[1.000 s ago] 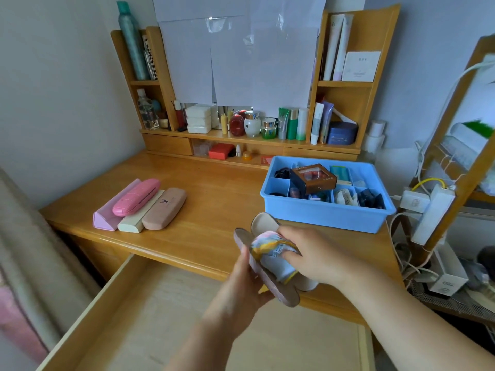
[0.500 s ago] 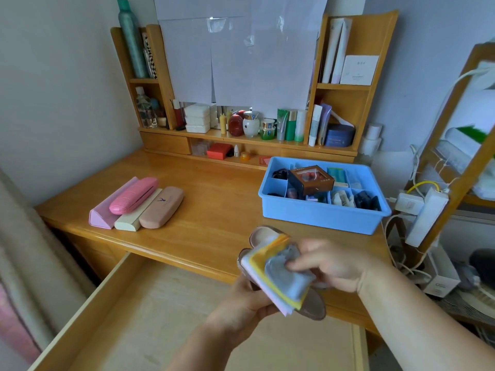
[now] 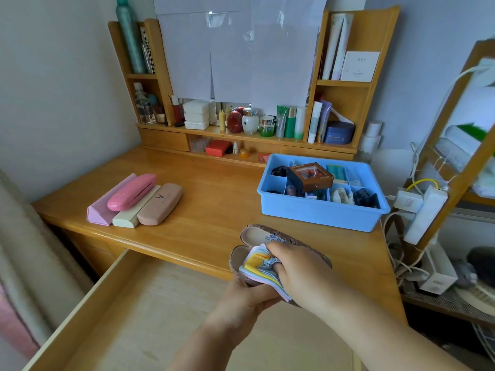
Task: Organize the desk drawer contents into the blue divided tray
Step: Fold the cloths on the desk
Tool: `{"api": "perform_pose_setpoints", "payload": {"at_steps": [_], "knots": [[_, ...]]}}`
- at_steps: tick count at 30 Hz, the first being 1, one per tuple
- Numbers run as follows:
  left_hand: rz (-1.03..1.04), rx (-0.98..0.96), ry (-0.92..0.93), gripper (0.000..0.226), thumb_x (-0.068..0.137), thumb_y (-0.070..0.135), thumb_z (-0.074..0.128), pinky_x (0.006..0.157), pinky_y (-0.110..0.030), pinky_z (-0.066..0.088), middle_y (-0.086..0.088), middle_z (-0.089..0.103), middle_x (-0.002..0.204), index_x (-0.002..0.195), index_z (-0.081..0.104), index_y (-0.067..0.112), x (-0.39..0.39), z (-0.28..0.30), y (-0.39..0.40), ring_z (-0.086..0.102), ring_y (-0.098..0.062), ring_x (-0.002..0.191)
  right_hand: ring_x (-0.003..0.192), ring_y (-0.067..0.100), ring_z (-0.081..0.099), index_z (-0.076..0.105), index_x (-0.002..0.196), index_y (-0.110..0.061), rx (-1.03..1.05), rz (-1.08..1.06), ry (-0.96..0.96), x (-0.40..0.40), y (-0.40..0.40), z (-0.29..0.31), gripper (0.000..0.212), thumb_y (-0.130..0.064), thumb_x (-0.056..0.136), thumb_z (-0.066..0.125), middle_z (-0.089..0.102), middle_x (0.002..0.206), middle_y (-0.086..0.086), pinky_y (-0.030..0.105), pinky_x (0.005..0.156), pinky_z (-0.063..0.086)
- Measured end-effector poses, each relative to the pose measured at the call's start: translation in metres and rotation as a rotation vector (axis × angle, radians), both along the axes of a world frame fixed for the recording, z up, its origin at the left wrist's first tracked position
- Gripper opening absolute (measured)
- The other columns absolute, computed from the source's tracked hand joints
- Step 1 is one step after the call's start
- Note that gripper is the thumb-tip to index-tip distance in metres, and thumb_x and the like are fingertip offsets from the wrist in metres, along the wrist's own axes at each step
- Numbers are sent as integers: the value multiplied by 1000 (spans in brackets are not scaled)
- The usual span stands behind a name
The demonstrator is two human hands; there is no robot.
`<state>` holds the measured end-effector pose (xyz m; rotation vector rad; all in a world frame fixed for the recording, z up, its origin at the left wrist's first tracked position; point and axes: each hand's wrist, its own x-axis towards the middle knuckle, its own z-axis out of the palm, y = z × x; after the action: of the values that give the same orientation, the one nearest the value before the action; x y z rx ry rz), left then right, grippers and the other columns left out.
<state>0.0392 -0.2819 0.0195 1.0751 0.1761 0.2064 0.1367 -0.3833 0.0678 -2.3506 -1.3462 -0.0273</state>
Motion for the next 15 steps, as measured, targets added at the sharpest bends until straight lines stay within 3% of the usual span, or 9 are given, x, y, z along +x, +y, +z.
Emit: {"api": "perform_pose_setpoints", "payload": {"at_steps": [2, 4, 6, 9, 12, 15], "knots": [[-7, -39, 18, 44, 65, -3, 72, 81, -38, 53, -24, 67, 104, 108, 64, -3, -2, 1, 2, 66, -30, 94, 95, 20, 63, 42, 128, -30, 98, 76, -95, -2, -3, -5, 38, -27, 91, 42, 65, 110, -3, 29, 71, 48], [-16, -72, 23, 46, 62, -3, 70, 83, -43, 54, -23, 66, 101, 108, 63, -3, -4, 3, 3, 65, -31, 91, 72, 19, 65, 42, 118, -30, 142, 127, -227, -4, -6, -4, 35, -33, 83, 40, 68, 88, -4, 29, 51, 50], [-19, -95, 32, 51, 61, -1, 71, 90, -48, 52, -22, 65, 101, 111, 60, -2, -6, 6, 2, 65, -31, 90, 63, 15, 64, 41, 111, -30, 203, 133, -289, -6, -7, -4, 32, -29, 79, 49, 67, 80, -8, 25, 42, 47], [-10, -109, 48, 45, 66, -5, 65, 84, -43, 54, -19, 66, 97, 110, 59, -1, -7, 8, 1, 65, -29, 88, 62, 10, 62, 44, 106, -27, 238, 134, -322, -10, -8, -4, 38, -25, 73, 63, 64, 80, -10, 17, 43, 40], [0, -121, 31, 34, 71, -1, 65, 78, -39, 55, -18, 67, 96, 106, 63, 2, -8, 10, 0, 66, -27, 86, 61, 9, 60, 45, 95, -22, 262, 118, -405, -13, -8, -8, 24, -21, 74, 58, 63, 80, -8, 15, 47, 26], [63, -132, 36, 24, 76, 12, 65, 74, -38, 56, -15, 67, 91, 100, 69, 7, -5, 12, -4, 67, -23, 83, 69, 14, 67, 58, 83, -17, 248, 103, -419, -13, -7, -10, 21, -10, 68, 72, 69, 94, -1, 19, 46, 44]]}}
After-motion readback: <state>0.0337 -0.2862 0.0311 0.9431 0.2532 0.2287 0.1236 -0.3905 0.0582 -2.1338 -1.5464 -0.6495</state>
